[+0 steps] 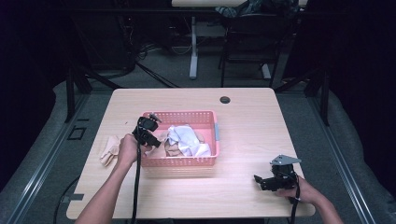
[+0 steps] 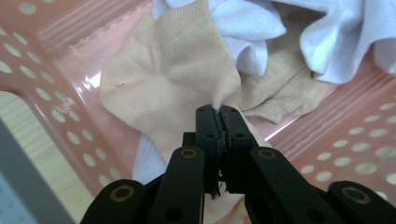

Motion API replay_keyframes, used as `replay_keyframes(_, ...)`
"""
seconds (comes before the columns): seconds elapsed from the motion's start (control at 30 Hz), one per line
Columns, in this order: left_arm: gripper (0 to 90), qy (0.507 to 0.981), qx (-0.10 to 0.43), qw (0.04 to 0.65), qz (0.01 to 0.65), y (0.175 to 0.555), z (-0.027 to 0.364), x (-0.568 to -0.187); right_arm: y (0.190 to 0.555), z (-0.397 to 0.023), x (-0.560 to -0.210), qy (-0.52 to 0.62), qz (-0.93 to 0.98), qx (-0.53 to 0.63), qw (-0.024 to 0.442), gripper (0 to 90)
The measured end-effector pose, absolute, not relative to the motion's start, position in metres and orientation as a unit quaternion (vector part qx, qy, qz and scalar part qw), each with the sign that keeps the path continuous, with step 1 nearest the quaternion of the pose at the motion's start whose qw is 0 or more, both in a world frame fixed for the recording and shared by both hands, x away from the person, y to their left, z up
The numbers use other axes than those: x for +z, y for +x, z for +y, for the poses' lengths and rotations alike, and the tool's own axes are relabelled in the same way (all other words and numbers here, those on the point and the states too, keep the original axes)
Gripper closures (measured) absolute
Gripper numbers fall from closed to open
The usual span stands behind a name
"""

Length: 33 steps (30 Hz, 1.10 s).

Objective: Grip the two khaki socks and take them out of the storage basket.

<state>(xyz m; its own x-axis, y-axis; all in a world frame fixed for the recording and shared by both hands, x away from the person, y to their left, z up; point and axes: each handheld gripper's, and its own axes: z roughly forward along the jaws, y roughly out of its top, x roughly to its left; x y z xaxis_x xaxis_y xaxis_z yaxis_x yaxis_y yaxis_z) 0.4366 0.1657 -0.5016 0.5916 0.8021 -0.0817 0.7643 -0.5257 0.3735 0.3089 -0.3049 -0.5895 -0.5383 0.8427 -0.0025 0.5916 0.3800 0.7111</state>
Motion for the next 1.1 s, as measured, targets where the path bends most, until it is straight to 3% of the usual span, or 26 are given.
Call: replay_keyframes(1.1, 87.1, 0.861, 0.115, 0.235, 0.437, 0.421, 0.196, -0.411, 0.309, -0.305, -0.589, 0.443, 0.810, 0.336, 0.187, 0.0)
